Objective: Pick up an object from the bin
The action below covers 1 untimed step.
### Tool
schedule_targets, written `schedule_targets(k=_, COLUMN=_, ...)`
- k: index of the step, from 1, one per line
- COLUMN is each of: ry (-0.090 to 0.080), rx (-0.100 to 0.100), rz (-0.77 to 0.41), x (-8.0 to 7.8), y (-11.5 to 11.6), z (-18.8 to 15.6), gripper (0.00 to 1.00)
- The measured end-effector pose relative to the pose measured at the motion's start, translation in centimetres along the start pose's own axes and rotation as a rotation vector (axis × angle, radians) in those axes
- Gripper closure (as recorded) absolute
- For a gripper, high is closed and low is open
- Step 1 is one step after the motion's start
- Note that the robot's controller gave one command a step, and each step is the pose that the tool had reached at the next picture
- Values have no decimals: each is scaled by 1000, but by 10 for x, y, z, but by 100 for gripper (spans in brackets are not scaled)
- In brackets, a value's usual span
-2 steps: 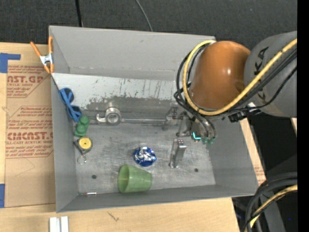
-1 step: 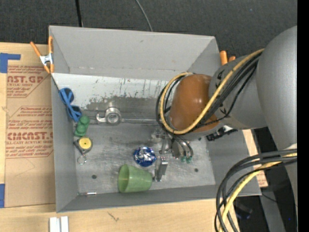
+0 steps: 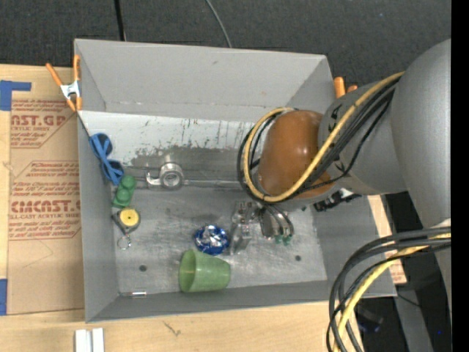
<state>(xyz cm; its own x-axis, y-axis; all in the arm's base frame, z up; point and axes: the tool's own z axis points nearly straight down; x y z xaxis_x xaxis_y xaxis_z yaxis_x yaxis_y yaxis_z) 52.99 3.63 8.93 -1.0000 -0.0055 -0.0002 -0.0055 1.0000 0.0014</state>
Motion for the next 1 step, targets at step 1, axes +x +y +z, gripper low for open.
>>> schedule_targets(k=1, ry=0, rx=0, rz=0, x=0, y=0, z=0, gripper=0)
